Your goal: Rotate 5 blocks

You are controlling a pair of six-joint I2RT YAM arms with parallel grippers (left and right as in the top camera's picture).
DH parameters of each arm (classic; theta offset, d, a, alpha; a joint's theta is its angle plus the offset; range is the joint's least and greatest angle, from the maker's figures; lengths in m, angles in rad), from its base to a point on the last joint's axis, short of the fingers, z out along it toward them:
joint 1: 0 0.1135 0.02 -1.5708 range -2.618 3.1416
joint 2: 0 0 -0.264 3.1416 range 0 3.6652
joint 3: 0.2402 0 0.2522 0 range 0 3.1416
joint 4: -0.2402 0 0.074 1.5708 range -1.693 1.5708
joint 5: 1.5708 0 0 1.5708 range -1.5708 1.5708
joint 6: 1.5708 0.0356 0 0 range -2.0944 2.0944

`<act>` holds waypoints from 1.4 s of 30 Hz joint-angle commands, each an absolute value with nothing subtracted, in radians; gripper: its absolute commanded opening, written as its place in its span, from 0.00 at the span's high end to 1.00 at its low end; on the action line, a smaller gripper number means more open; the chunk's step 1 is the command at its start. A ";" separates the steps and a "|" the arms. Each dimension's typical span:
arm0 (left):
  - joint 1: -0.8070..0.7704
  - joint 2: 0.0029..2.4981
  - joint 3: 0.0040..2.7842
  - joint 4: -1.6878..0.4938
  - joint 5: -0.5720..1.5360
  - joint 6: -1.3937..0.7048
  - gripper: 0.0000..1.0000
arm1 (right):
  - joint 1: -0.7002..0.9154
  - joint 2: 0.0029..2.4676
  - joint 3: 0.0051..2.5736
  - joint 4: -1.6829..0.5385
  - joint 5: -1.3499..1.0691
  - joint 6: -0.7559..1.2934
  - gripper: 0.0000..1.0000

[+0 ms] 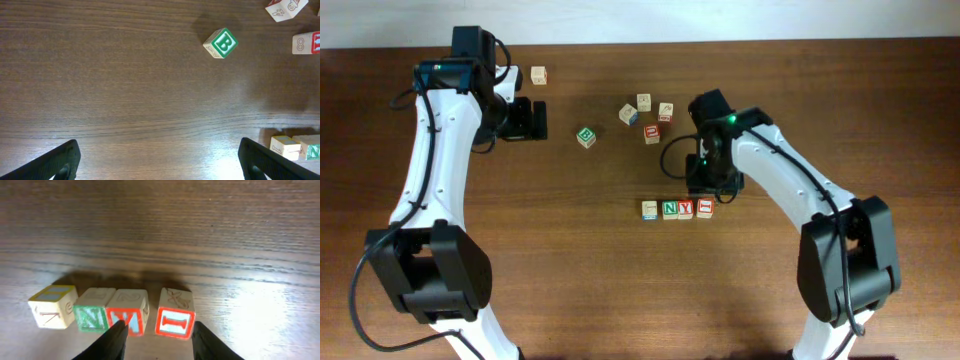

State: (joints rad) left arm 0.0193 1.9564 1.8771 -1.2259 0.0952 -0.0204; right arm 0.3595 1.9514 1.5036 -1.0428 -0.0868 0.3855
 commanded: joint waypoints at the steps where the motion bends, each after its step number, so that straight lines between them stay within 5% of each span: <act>1: 0.021 1.964 1.896 -1.225 0.089 -0.030 0.01 | 0.337 1.953 1.514 -1.105 -0.063 0.376 0.57; 13: 0.021 1.964 1.896 -1.225 0.089 -0.030 0.01 | 0.274 1.953 1.359 -1.014 -0.033 0.428 0.66; 42: 0.021 1.964 1.896 -1.225 0.089 -0.031 0.01 | 0.303 1.953 1.267 -0.847 -0.188 0.375 0.66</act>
State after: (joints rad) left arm 0.0193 1.9564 1.8771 -1.2263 0.0952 -0.0204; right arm 0.2806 1.9514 1.2720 -0.8600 -0.1471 0.3828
